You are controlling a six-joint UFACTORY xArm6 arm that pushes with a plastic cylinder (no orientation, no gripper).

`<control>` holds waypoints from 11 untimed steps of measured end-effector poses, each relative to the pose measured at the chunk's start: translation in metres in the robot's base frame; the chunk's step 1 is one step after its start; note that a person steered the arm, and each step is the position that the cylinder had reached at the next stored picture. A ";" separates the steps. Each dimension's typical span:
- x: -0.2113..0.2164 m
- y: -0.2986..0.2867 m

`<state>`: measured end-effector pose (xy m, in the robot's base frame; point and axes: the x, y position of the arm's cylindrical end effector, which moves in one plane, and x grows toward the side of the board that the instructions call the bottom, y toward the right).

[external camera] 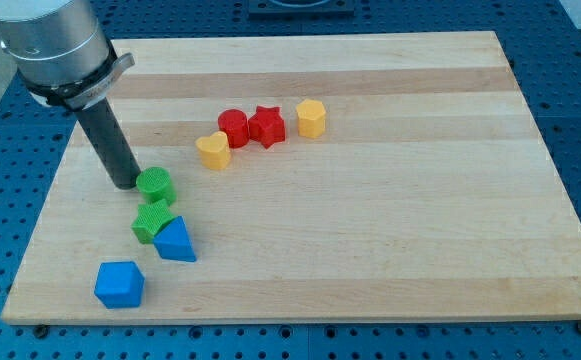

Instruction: Push the green circle right a bit

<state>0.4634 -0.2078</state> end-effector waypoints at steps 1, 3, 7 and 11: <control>0.007 0.001; 0.007 0.001; 0.026 0.014; 0.037 0.026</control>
<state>0.5001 -0.1814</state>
